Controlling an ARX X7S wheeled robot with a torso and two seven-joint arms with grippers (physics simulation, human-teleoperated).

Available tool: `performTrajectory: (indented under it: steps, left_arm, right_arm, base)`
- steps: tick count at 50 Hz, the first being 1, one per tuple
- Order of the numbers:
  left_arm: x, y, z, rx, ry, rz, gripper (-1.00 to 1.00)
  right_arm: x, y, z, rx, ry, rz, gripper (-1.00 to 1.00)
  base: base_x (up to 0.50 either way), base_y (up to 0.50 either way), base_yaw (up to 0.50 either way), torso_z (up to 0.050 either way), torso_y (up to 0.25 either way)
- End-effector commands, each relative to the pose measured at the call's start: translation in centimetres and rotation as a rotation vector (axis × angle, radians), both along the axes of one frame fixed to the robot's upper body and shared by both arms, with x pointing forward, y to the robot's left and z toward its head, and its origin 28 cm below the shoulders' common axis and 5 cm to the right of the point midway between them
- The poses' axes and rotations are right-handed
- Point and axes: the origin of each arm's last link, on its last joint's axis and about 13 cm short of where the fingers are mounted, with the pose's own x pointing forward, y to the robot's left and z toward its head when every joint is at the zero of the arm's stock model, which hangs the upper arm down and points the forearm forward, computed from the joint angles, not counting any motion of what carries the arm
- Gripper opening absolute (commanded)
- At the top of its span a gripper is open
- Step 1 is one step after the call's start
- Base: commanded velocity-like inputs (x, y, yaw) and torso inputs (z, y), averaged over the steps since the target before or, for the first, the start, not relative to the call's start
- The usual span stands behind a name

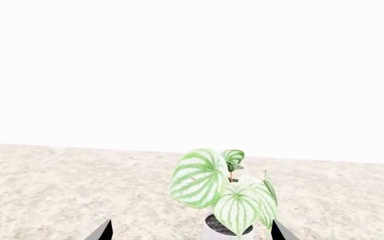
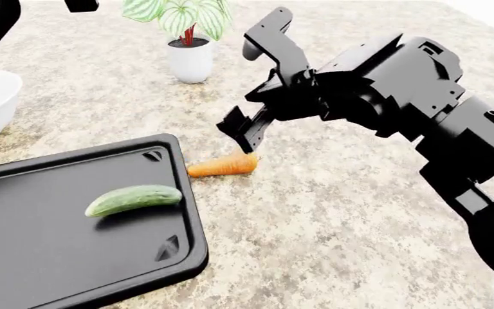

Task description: Place the two vegetables and bowl onto the tray for setting up a vegetable dip station.

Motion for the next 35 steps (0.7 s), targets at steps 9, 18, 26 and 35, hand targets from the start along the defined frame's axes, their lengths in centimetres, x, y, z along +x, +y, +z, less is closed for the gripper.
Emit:
performTrajectory:
  steps: [9, 18, 26, 35]
  left_arm:
    - [0.0, 0.0, -0.2, -0.001, 0.003, 0.001, 1.0]
    - [0.1, 0.1, -0.2, 0.003, 0.004, 0.002, 1.0]
    - [0.1, 0.1, -0.3, 0.003, 0.006, 0.003, 1.0]
    - [0.1, -0.1, -0.3, 0.014, 0.006, -0.003, 1.0]
  right_arm:
    - [-0.1, -0.3, -1.0, 0.044, -0.102, -0.1, 1.0]
    - [-0.2, -0.7, -1.8, -0.014, -0.048, -0.017, 1.0]
    - [-0.1, -0.8, -1.9, -0.004, -0.09, -0.045, 1.0]
    - [0.2, -1.4, -1.6, 0.113, -0.013, 0.039, 1.0]
  base:
    - [0.0, 0.0, 0.0, 0.0, 0.0]
    - [0.0, 0.0, 0.0, 0.0, 0.0]
    - [0.0, 0.0, 0.0, 0.0, 0.0]
    - [0.0, 0.0, 0.0, 0.0, 0.0]
